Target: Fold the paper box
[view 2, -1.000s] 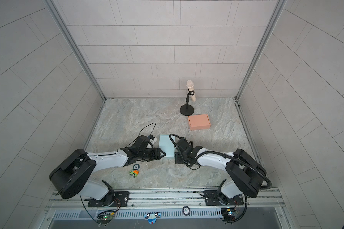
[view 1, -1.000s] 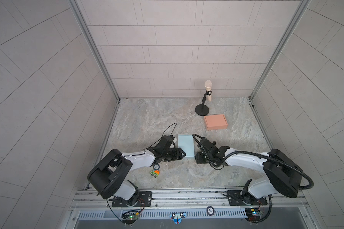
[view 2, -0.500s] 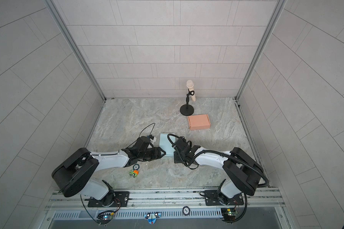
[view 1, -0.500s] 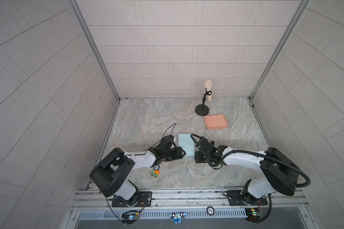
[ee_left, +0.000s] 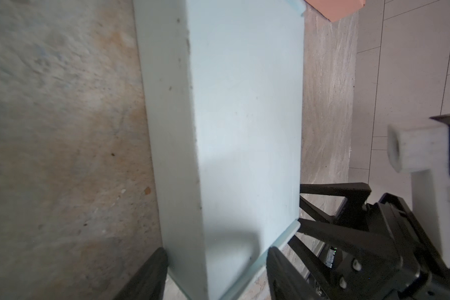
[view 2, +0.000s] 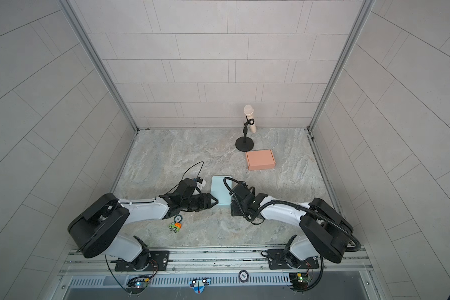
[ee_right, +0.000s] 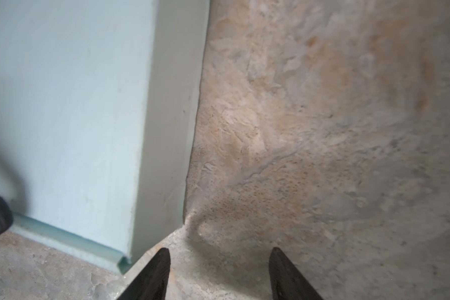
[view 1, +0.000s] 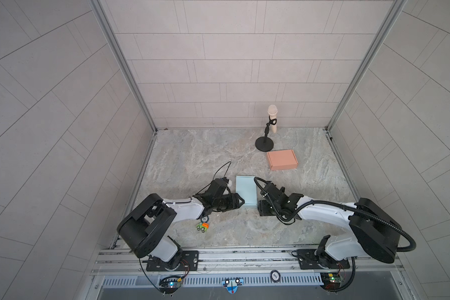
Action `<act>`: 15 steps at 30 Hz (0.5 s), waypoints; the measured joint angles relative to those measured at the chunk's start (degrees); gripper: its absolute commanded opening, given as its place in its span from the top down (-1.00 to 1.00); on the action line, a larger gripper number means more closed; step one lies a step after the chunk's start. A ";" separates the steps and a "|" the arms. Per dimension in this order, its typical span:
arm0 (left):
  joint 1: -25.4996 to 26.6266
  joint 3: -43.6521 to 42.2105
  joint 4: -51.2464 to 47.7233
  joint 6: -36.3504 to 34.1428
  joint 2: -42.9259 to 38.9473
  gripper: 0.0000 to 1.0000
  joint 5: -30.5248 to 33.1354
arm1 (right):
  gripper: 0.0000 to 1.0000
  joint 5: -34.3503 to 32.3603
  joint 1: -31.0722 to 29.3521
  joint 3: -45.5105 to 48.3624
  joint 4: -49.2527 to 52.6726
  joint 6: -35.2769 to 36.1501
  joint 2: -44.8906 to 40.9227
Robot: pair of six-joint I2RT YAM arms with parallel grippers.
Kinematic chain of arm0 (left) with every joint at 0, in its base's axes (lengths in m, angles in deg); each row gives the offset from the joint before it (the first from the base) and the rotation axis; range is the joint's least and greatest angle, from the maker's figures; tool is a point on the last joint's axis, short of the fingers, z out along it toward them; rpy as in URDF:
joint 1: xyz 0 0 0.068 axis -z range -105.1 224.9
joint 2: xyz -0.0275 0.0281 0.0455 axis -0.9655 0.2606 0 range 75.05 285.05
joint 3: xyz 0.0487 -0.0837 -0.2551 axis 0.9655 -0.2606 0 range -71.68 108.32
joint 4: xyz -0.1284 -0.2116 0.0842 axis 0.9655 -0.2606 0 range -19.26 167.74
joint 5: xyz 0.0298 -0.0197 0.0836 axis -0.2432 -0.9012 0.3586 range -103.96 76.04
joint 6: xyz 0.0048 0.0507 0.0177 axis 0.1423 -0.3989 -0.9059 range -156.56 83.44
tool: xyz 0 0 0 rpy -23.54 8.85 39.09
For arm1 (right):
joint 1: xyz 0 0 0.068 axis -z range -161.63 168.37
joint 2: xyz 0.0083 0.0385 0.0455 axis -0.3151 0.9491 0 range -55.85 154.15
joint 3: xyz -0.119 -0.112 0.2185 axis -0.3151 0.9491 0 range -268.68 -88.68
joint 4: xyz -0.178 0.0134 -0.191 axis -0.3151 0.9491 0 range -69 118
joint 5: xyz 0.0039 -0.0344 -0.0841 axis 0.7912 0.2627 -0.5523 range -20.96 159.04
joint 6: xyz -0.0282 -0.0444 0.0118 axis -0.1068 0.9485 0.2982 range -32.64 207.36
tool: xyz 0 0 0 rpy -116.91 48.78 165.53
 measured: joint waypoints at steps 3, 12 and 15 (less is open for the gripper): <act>-0.13 0.00 0.04 -0.20 0.00 -0.29 -0.37 | -0.27 0.00 0.92 -0.02 -0.04 0.00 0.02; -0.28 0.00 0.00 -0.35 0.00 -0.28 -0.90 | -0.27 -0.31 1.11 -1.57 -1.86 0.11 2.62; -0.55 0.00 -0.02 -0.35 0.00 -0.28 -0.70 | -0.27 -0.79 1.40 -2.14 -2.84 0.15 3.58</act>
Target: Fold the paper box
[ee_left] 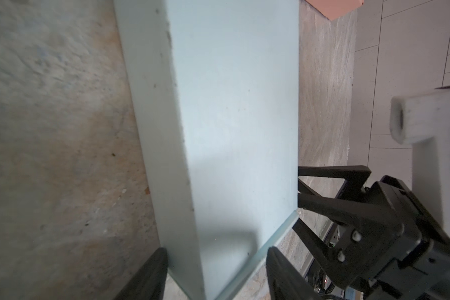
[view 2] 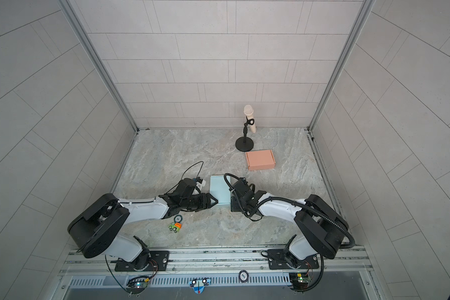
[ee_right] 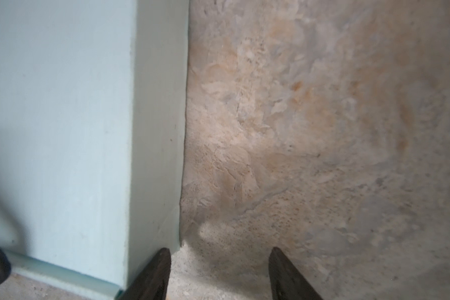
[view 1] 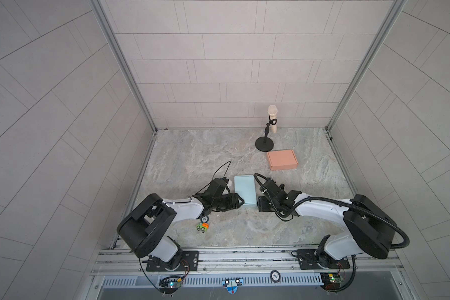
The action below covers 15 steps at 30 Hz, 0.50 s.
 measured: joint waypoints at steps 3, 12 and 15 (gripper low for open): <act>0.02 0.00 -0.02 0.04 0.00 -0.28 0.02 | -0.27 -0.11 0.09 -0.09 -0.20 0.11 0.15; 0.55 -0.22 0.61 1.68 0.46 -0.27 1.03 | -0.26 -0.87 -0.79 -1.70 -0.09 0.35 1.97; 0.52 -0.68 1.70 2.78 0.59 -0.27 1.31 | -0.27 -1.60 -1.25 -2.12 0.00 0.31 2.45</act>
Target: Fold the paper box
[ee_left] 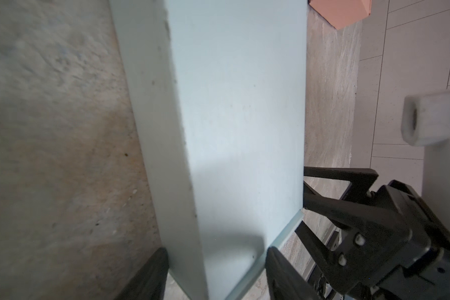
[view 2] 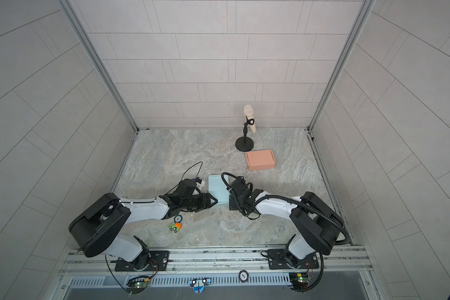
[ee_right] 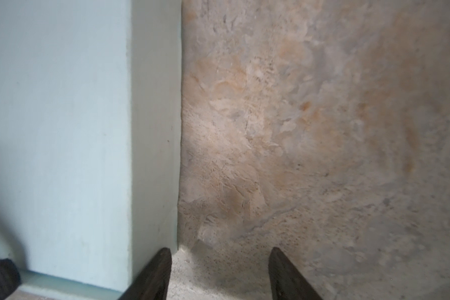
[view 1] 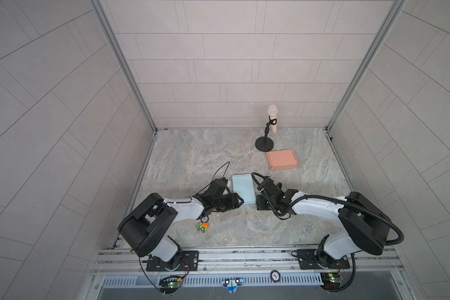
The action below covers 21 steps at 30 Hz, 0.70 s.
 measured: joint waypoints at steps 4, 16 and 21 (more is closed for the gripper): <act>0.00 -0.20 0.50 0.87 0.00 -0.27 0.26 | -0.27 -0.68 -0.28 -0.46 0.63 0.02 0.33; -3.13 -0.61 0.15 -1.09 -0.72 -0.41 -1.75 | -0.31 1.03 -0.48 1.90 -0.55 0.04 -2.25; -5.44 -0.55 -6.10 -5.70 -5.70 -0.48 -1.25 | -0.33 2.86 1.53 2.97 2.45 1.18 -5.90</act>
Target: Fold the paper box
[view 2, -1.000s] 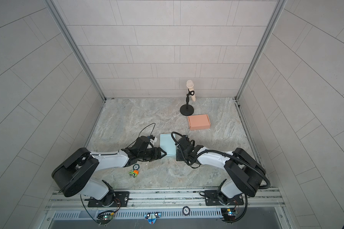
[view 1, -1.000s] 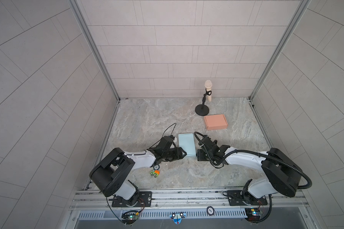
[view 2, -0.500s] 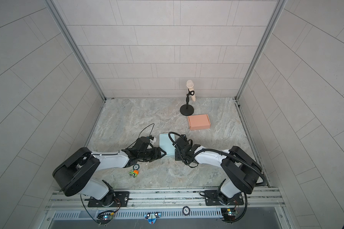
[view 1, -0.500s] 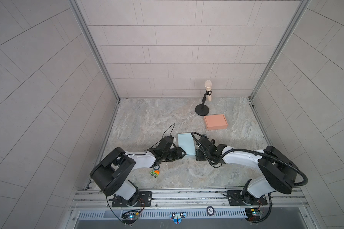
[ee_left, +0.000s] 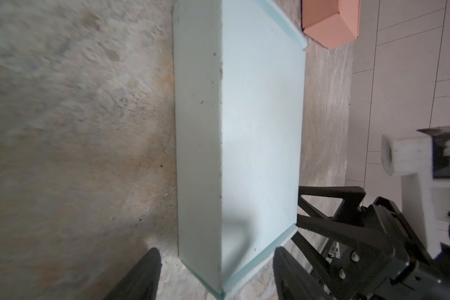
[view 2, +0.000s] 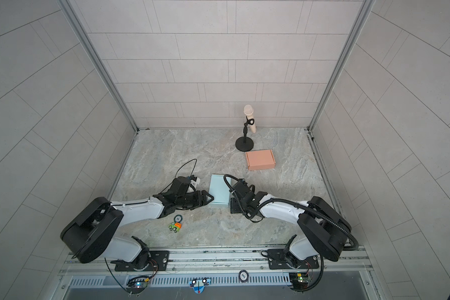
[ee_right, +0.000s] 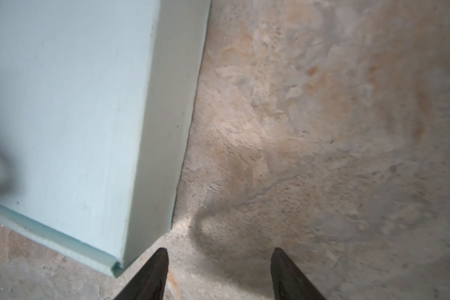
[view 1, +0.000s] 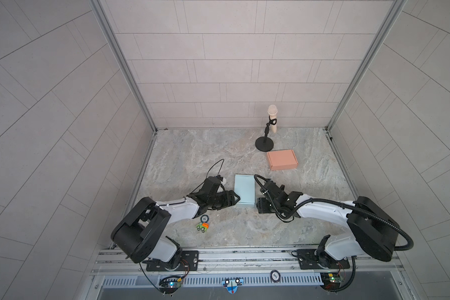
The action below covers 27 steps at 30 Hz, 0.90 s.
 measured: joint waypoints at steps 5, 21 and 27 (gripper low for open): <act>1.38 0.79 -6.32 -4.17 -4.37 -0.43 1.88 | -0.34 1.07 4.90 -3.13 4.13 4.39 -1.16; 12.76 0.81 -7.10 -3.02 -4.57 -0.19 6.86 | -0.37 9.49 10.25 -34.21 7.80 17.92 21.18; 13.29 0.79 -3.54 -1.36 -1.51 -0.16 7.93 | -0.36 10.64 10.93 -41.66 9.20 19.74 28.50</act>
